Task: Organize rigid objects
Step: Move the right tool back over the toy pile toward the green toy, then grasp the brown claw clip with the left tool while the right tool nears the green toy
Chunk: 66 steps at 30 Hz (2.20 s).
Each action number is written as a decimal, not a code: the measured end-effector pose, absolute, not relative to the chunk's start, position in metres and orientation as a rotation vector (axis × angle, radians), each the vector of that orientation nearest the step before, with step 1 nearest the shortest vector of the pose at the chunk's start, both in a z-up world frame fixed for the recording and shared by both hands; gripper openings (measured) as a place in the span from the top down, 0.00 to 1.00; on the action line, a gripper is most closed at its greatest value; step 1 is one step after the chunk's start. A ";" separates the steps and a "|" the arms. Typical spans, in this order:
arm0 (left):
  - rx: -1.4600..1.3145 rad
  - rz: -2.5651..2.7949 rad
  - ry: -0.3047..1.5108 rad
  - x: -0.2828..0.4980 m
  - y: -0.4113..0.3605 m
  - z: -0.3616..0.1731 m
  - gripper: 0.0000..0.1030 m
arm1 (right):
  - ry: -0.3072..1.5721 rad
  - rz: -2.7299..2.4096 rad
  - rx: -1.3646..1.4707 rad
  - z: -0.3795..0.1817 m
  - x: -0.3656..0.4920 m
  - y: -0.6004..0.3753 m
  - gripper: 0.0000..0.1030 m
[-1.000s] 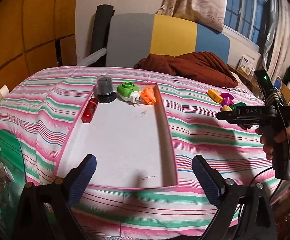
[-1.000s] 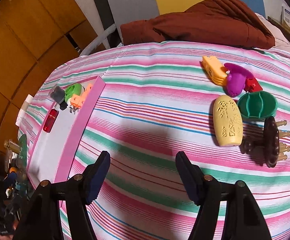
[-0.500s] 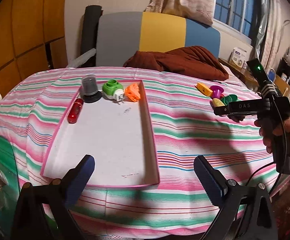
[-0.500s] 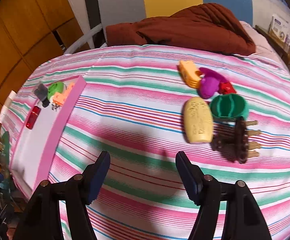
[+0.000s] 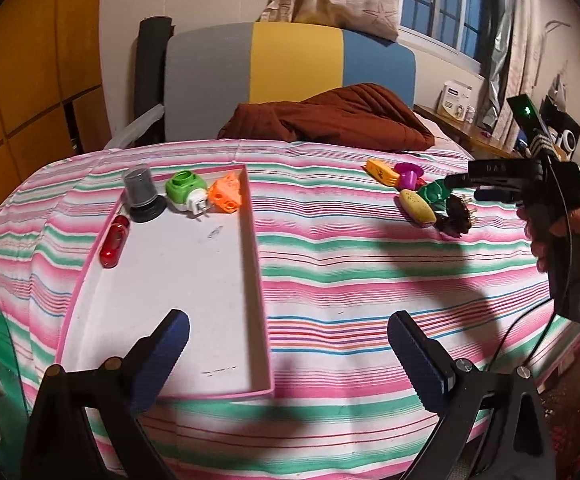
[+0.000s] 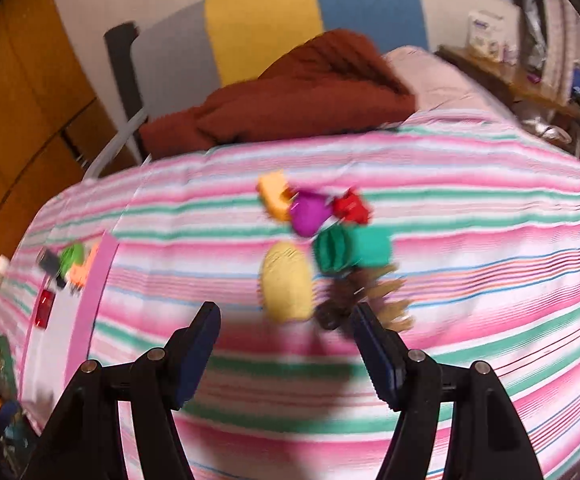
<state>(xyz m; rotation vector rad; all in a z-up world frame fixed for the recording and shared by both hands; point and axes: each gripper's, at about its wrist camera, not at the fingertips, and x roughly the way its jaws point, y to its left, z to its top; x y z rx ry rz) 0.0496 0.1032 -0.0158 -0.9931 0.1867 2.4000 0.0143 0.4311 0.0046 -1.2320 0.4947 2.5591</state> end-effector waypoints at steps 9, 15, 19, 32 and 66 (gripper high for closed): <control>-0.981 2.356 0.230 0.054 0.122 -0.017 0.03 | 0.677 2.359 -1.077 0.001 0.028 0.494 0.32; -0.984 2.344 0.231 0.055 0.126 -0.018 0.03 | 0.702 2.224 -1.125 -0.019 0.024 0.519 0.32; -0.993 2.343 0.222 0.056 0.125 -0.020 0.03 | 0.709 2.207 -1.174 -0.032 0.017 0.523 0.32; -1.015 2.338 0.189 0.060 0.127 -0.028 0.03 | 0.990 2.342 -1.355 -0.050 0.008 0.500 0.32; -1.003 2.244 0.299 0.052 0.184 -0.049 0.03 | 0.567 2.496 -1.469 -0.051 -0.024 0.484 0.32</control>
